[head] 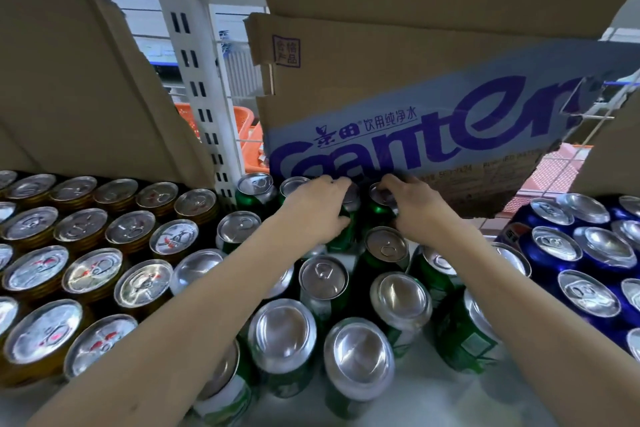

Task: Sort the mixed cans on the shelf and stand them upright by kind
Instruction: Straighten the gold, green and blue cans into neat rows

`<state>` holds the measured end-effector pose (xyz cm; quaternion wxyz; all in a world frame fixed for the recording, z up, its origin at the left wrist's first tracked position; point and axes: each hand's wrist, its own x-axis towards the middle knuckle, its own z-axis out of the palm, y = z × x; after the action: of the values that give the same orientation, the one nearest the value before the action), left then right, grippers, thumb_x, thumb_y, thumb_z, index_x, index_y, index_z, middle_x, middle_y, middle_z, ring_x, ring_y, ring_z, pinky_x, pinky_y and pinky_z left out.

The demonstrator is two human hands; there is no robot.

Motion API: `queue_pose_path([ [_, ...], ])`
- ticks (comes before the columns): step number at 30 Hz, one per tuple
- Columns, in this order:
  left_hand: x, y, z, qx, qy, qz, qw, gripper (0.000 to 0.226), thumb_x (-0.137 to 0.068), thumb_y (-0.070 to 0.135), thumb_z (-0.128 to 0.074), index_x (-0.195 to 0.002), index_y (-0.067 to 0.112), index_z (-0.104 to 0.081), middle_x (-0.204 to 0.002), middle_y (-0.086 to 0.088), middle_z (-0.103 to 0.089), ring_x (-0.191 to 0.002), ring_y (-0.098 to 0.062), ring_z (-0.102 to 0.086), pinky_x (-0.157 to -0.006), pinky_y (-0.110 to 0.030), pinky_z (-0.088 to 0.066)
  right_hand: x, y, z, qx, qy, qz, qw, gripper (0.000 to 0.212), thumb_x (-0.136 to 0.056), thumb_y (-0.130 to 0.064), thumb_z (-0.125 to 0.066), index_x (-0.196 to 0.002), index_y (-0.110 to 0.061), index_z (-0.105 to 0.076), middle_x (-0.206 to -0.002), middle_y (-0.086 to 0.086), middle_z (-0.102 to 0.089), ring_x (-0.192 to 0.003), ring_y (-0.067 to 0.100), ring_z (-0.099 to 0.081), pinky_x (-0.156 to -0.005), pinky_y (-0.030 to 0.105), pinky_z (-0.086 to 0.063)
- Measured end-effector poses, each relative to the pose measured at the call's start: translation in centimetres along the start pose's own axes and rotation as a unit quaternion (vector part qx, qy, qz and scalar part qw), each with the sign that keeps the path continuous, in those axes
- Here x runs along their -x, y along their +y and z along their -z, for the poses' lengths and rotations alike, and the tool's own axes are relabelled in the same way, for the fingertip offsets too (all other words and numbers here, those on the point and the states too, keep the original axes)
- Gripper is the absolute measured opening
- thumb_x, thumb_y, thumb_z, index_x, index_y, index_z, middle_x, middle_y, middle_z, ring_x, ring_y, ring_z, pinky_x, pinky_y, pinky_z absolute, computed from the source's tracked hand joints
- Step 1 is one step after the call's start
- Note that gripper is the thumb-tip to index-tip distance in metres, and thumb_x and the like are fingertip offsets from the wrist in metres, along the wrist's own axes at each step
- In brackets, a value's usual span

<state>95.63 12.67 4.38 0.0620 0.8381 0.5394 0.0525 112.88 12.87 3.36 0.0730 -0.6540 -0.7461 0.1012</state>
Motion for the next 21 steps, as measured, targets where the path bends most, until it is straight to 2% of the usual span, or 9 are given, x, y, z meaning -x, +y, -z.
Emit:
queue_pose_path([
  [2,1.2,-1.1,0.9,0.0,0.012,0.003,1.0,0.057,-0.088,0.036,-0.059,-0.136,0.014,-0.039,-0.128,-0.01,-0.048,-0.119,-0.028,-0.046,-0.098,-0.041,-0.04,-0.1,0.0,0.5,-0.034,-0.012,-0.019,0.999,0.049,-0.077,-0.006,-0.058,-0.122,-0.021,-0.046,-0.124,0.012,-0.049,-0.099,0.027,-0.051,-0.078,0.032,-0.043],
  [4,2.5,-2.6,2.0,-0.012,0.022,0.017,1.0,0.049,-0.088,0.034,-0.057,-0.131,0.013,-0.047,-0.125,-0.01,-0.049,-0.117,-0.029,-0.047,-0.097,-0.041,-0.04,-0.2,-0.5,1.3,-0.038,-0.005,-0.03,0.999,0.043,-0.077,-0.017,-0.065,-0.119,-0.019,-0.054,-0.117,0.011,-0.058,-0.095,0.025,-0.053,-0.075,0.028,-0.041],
  [7,4.8,-5.0,3.4,0.008,0.033,0.049,0.998,0.039,-0.089,0.029,-0.055,-0.125,0.014,-0.053,-0.122,-0.008,-0.051,-0.113,-0.027,-0.049,-0.093,-0.036,-0.041,0.6,-3.0,2.5,-0.048,0.07,-0.02,0.996,0.045,-0.082,-0.029,-0.066,-0.124,-0.016,-0.055,-0.12,0.012,-0.056,-0.108,0.028,-0.052,-0.082,0.03,-0.04],
  [9,6.2,-6.4,3.9,0.026,0.033,0.057,0.997,0.039,-0.087,0.024,-0.056,-0.125,0.015,-0.054,-0.125,-0.007,-0.051,-0.114,-0.026,-0.049,-0.091,-0.031,-0.041,1.4,-5.5,2.6,-0.074,0.087,0.016,0.993,0.047,-0.085,-0.034,-0.064,-0.127,-0.018,-0.053,-0.123,0.009,-0.055,-0.108,0.026,-0.054,-0.083,0.029,-0.04],
  [11,7.3,-7.6,4.0,0.029,0.006,0.054,0.998,0.043,-0.085,0.021,-0.056,-0.128,0.016,-0.052,-0.127,-0.007,-0.05,-0.117,-0.025,-0.048,-0.091,-0.028,-0.039,2.1,-7.9,1.9,-0.081,0.049,0.057,0.994,0.05,-0.085,-0.035,-0.063,-0.131,-0.019,-0.049,-0.125,0.007,-0.054,-0.112,0.024,-0.052,-0.09,0.031,-0.043],
  [13,8.0,-8.6,3.6,0.038,-0.028,0.044,0.998,0.037,-0.083,0.018,-0.054,-0.12,0.014,-0.056,-0.115,-0.007,-0.052,-0.114,-0.026,-0.049,-0.088,-0.027,-0.039,2.6,-9.9,0.4,-0.075,0.005,0.075,0.994,0.052,-0.086,-0.035,-0.061,-0.134,-0.022,-0.045,-0.13,0.005,-0.05,-0.119,0.024,-0.047,-0.097,0.037,-0.041],
  [15,8.3,-9.3,3.3,0.072,-0.054,0.033,0.995,0.036,-0.082,0.012,-0.052,-0.118,0.013,-0.057,-0.108,-0.004,-0.054,-0.111,-0.025,-0.05,-0.088,-0.027,-0.039,2.9,-11.2,-0.8,-0.063,-0.023,0.074,0.995,0.05,-0.088,-0.032,-0.056,-0.136,-0.023,-0.043,-0.134,0.004,-0.046,-0.122,0.024,-0.043,-0.097,0.037,-0.041],
  [18,8.6,-10.1,3.2,0.108,-0.078,0.012,0.991,0.05,-0.08,0.017,-0.053,-0.13,0.015,-0.052,-0.128,-0.005,-0.051,-0.118,-0.02,-0.046,-0.095,-0.023,-0.035,3.0,-12.1,-1.4,-0.057,-0.052,0.066,0.995,0.046,-0.09,-0.028,-0.05,-0.135,-0.021,-0.045,-0.135,0.004,-0.045,-0.123,0.024,-0.042,-0.096,0.033,-0.038],
  [21,8.7,-10.8,2.9,0.129,-0.085,0.001,0.988,0.059,-0.08,0.022,-0.06,-0.136,0.015,-0.045,-0.135,-0.004,-0.045,-0.127,-0.017,-0.039,-0.101,-0.022,-0.029,3.2,-12.0,-1.5,-0.066,-0.056,0.062,0.994,0.053,-0.089,-0.028,-0.052,-0.14,-0.022,-0.04,-0.139,0.002,-0.041,-0.126,0.021,-0.04,-0.1,0.028,-0.034],
])
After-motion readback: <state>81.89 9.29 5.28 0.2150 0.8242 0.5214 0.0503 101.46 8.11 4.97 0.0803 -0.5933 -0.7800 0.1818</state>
